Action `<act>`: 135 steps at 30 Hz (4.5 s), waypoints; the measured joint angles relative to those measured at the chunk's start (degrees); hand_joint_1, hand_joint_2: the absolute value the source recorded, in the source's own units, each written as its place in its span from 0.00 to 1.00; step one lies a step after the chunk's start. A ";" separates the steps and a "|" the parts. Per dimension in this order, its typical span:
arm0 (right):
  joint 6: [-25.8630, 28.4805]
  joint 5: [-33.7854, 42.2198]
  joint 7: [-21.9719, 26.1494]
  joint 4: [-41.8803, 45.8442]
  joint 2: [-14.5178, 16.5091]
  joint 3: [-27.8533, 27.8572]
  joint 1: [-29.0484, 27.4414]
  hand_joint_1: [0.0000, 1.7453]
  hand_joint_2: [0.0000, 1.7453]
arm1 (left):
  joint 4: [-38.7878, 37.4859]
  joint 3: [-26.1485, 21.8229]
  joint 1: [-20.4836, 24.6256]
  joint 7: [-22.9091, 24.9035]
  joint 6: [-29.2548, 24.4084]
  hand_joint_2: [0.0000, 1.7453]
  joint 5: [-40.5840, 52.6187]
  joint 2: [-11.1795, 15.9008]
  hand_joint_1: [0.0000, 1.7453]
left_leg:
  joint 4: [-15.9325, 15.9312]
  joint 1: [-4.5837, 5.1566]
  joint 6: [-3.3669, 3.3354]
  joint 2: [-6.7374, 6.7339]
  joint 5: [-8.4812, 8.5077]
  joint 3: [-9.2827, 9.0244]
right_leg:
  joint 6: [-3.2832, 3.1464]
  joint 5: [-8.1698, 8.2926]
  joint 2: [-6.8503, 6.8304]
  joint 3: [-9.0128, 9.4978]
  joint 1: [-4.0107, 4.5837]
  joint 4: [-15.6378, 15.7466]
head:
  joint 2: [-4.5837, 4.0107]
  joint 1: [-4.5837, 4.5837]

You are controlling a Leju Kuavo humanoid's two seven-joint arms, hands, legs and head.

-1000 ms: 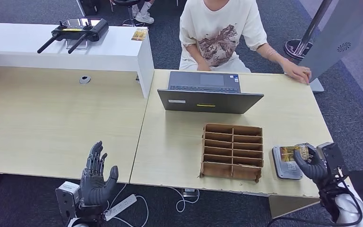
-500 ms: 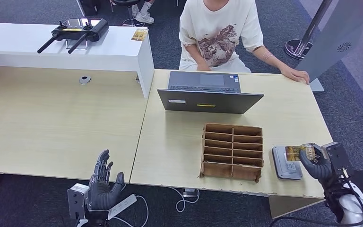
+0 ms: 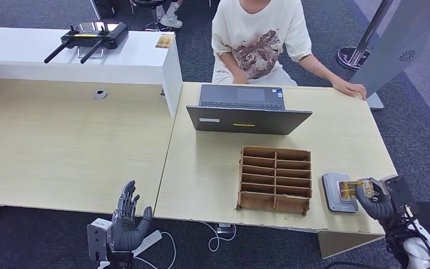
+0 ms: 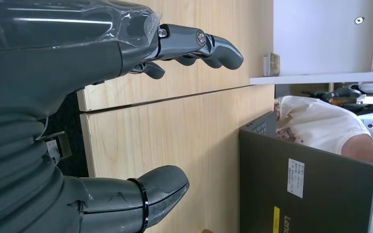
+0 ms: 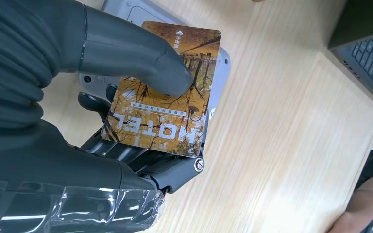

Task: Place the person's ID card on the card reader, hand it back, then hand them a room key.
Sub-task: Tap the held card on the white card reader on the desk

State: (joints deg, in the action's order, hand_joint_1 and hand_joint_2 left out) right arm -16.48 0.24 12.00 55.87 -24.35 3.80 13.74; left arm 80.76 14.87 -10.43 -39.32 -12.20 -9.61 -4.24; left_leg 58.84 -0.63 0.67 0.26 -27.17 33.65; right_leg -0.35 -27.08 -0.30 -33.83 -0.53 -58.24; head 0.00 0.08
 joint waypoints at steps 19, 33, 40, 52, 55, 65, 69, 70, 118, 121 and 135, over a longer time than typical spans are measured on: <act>0.38 -0.93 -0.39 -1.29 0.00 -0.33 1.29 1.00 1.00 | 4.74 0.01 -0.35 -0.21 0.66 1.00 2.42 -0.39 0.00 | 0.00 0.00 0.00 0.02 0.00 0.03 | 0.00 0.00 -0.02 0.01 0.00 -0.01 | 0.00 0.01; 2.40 -4.80 -0.46 -6.19 0.88 -1.24 4.61 1.00 1.00 | 7.97 0.03 -0.48 -0.33 0.25 1.00 3.73 -0.39 0.00 | 0.00 0.00 0.00 0.03 0.01 0.04 | 0.00 0.00 -0.03 0.01 0.00 -0.01 | 0.00 -0.01; 2.34 -6.13 -0.34 -9.52 1.15 -1.63 6.70 1.00 1.00 | 9.93 0.20 -1.12 -0.75 0.94 1.00 3.96 -0.39 0.00 | 0.00 0.00 0.00 0.04 0.01 0.05 | 0.00 0.00 -0.04 0.00 0.00 -0.01 | 0.00 -0.01; 4.25 -8.96 -0.17 -13.87 1.16 -2.47 10.02 1.00 1.00 | 13.05 0.29 -2.40 -0.83 0.15 1.00 4.16 -0.36 0.00 | 0.00 0.00 0.00 0.04 0.01 0.04 | 0.00 0.00 -0.03 0.01 0.00 -0.01 | 0.00 -0.01; 4.90 -9.79 -0.33 -14.47 1.16 -2.88 10.64 1.00 1.00 | 13.38 0.28 -2.46 -0.83 0.09 1.00 4.11 -0.32 0.00 | 0.00 0.00 0.00 0.04 0.01 0.03 | 0.00 0.00 -0.04 0.01 0.00 -0.01 | 0.00 -0.01; 6.47 -11.27 -0.92 -15.31 1.16 -3.34 10.94 1.00 1.00 | 13.70 0.28 -2.54 -0.83 0.10 1.00 3.77 -0.23 0.00 | 0.00 0.00 0.00 0.04 0.01 0.04 | 0.00 0.00 -0.04 0.01 0.00 0.00 | 0.00 0.00; 6.29 -11.21 -0.52 -15.40 1.15 -3.34 10.94 1.00 1.00 | 13.56 0.22 -2.51 -0.83 0.08 1.00 2.72 -0.20 0.00 | 0.00 0.00 0.00 0.04 0.01 0.03 | 0.00 0.00 -0.04 0.01 0.00 0.00 | 0.00 -0.01; 6.21 -11.22 -0.50 -15.39 1.14 -3.34 10.94 1.00 1.00 | 13.33 0.13 -2.45 -0.83 0.08 1.00 2.19 -0.21 0.00 | 0.00 0.00 0.00 0.04 0.01 0.03 | 0.00 0.00 -0.04 0.01 0.00 0.00 | 0.00 -0.01; 9.67 -18.56 -3.08 -17.22 0.65 -3.85 11.75 1.00 1.00 | 7.80 -4.54 -2.18 -0.83 0.76 1.00 1.38 -2.05 0.00 | 0.01 0.00 0.00 0.04 0.01 0.01 | 0.00 0.00 -0.04 0.03 0.00 0.00 | 0.00 -0.01; 9.33 -18.30 -2.84 -17.22 0.62 -3.86 11.77 1.00 1.00 | 7.80 -4.54 -2.18 -0.83 0.76 1.00 1.39 -2.05 0.00 | 0.01 0.00 0.00 0.03 0.01 0.00 | 0.00 0.00 -0.03 0.03 0.00 0.00 | 0.00 -0.01; 3.35 -10.67 0.52 -15.21 0.37 -2.89 11.74 1.00 1.00 | 7.80 -4.75 -2.15 -0.83 0.98 1.00 1.97 -2.20 0.00 | 0.01 0.00 0.00 0.02 0.01 0.00 | 0.00 0.01 -0.02 0.02 0.00 0.00 | 0.00 -0.01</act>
State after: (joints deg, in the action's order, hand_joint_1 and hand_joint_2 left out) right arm -13.13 -10.43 12.52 40.66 -23.98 0.91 25.49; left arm 88.56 10.13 -12.59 -40.15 -11.21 -7.64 -6.44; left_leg 58.85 -0.63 0.67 0.28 -27.17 33.65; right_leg -0.35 -27.07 -0.33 -33.81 -0.53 -58.24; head 0.00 0.07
